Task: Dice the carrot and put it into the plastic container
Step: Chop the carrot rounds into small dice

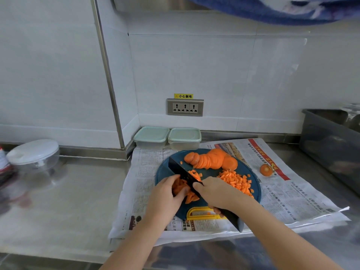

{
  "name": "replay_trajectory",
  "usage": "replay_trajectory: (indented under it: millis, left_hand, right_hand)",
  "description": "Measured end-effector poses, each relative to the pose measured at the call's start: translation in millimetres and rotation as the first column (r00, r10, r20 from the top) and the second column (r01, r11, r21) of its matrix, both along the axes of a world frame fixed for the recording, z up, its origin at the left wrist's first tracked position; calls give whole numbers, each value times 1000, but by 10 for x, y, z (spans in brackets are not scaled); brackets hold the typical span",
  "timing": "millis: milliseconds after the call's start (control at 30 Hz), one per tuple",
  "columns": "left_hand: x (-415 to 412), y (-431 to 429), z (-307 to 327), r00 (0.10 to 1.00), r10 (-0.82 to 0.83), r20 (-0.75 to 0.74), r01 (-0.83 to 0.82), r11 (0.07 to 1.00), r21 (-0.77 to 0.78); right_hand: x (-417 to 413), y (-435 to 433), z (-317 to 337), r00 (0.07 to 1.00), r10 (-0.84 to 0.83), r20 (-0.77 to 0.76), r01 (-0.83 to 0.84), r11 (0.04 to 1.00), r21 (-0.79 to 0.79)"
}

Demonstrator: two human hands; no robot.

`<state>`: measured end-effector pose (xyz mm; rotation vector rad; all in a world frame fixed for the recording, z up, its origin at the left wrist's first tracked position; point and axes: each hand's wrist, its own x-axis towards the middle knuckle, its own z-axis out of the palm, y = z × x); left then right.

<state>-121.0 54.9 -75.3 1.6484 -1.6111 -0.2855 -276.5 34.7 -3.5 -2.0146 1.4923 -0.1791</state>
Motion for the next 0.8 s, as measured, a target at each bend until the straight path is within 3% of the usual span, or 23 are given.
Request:
replay_trajectory:
  millis: [167, 333, 533, 667, 800]
  left_hand:
    - [-19, -4, -9, 999, -36, 38, 36, 999, 8]
    - [0, 18, 59, 995, -96, -2, 96, 993, 69]
    - [-111, 65, 83, 990, -47, 134, 37, 997, 72]
    - [-125, 96, 74, 986, 32, 162, -37, 999, 29]
    - [-138, 127, 40, 968, -32, 250, 54, 995, -81]
  right_hand:
    - [-99, 46, 28, 994, -35, 99, 27, 996, 84]
    - [-158, 112, 30, 990, -27, 140, 27, 1000, 0]
    - [-129, 213, -78, 972, -53, 227, 44, 998, 45]
    - [-87, 233, -116, 968, -70, 241, 62, 997, 42]
    - [-22, 228, -144, 994, -38, 99, 47, 995, -83]
